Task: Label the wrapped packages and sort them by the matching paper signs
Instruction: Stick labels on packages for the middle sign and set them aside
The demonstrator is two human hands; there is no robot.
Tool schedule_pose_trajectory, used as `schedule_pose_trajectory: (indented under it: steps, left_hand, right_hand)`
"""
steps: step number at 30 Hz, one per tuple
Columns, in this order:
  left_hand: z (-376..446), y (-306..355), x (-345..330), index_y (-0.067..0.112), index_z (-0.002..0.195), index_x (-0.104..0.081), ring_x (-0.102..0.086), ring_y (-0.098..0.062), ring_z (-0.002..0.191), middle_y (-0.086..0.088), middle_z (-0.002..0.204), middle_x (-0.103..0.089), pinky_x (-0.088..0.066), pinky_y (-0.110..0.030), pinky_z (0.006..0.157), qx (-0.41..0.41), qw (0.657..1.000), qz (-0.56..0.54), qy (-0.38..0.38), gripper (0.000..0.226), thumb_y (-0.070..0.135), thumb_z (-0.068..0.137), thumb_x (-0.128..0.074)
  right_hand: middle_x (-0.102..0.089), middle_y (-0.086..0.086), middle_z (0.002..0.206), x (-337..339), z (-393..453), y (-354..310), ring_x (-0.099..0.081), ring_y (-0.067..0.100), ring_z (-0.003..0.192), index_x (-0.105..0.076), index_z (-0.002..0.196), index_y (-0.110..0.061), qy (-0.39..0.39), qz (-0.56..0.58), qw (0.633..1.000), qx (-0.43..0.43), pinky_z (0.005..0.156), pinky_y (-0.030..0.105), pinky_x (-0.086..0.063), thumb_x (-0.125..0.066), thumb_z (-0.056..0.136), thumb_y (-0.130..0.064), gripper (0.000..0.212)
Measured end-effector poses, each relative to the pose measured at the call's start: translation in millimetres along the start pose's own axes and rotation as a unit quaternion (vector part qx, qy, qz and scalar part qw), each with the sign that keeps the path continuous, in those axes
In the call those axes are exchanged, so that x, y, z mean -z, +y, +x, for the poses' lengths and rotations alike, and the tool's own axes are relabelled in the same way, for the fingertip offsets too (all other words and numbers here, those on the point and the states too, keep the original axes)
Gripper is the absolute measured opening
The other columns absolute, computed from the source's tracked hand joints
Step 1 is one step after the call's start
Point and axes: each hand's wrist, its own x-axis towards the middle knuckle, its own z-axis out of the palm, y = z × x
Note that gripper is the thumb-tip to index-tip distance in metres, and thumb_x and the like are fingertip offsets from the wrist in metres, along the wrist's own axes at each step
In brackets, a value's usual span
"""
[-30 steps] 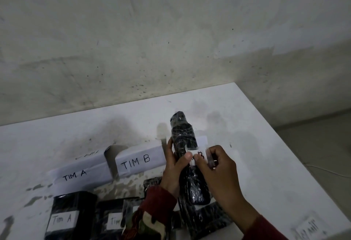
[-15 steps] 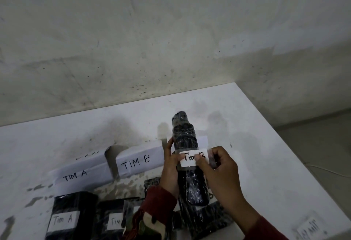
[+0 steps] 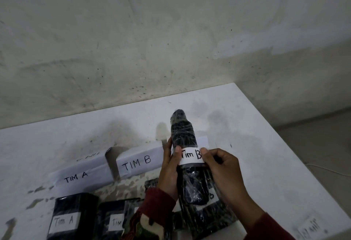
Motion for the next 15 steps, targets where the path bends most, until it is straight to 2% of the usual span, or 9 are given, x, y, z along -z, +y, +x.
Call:
schedule_pose_trajectory:
  steps: [5,10,12,15]
  left_hand:
    - [0.2,-2.1,0.7,0.028,0.138,-0.034,-0.068,-0.022,0.085,-0.009,0.110,-0.065,-0.057,-0.034,0.065,-0.015,1.000,0.007,-0.006,0.056,0.031,0.084,-0.046]
    - [-0.8,-2.3,1.9,0.027,0.137,-0.035,-0.070,-0.018,0.084,-0.001,0.102,-0.071,-0.057,-0.030,0.063,-0.027,1.000,0.011,-0.008,0.057,0.036,0.081,-0.042]
    - [-0.1,-2.3,2.1,0.027,0.134,-0.037,-0.070,-0.014,0.084,0.002,0.099,-0.072,-0.056,-0.027,0.063,-0.037,0.999,0.031,-0.010,0.055,0.038,0.080,-0.039]
    - [1.7,-4.4,4.4,0.024,0.136,-0.038,-0.068,-0.014,0.086,-0.002,0.109,-0.065,-0.057,-0.027,0.067,-0.042,0.998,0.041,0.002,0.054,0.037,0.083,-0.036]
  right_hand:
    - [-0.073,0.010,0.075,-0.1,1.8,1.9,-0.070,0.028,0.077,-0.071,0.069,-0.012,0.007,0.007,1.000,-0.006,0.076,0.043,-0.057,-0.069,0.079,-0.018,0.012]
    - [-0.073,0.005,0.069,-5.4,0.6,5.9,-0.069,0.019,0.067,-0.070,0.068,-0.012,-0.005,0.041,0.998,-0.052,0.058,0.029,-0.052,-0.064,0.084,-0.024,0.021]
    - [-0.073,0.005,0.072,-8.5,-0.5,8.6,-0.069,0.019,0.071,-0.070,0.070,-0.013,0.003,0.029,0.998,-0.052,0.062,0.030,-0.052,-0.061,0.086,-0.025,0.023]
    - [-0.072,0.007,0.083,-14.3,-1.4,10.8,-0.068,0.022,0.082,-0.066,0.080,-0.013,0.024,0.017,0.999,-0.043,0.075,0.036,-0.055,-0.058,0.088,-0.026,0.017]
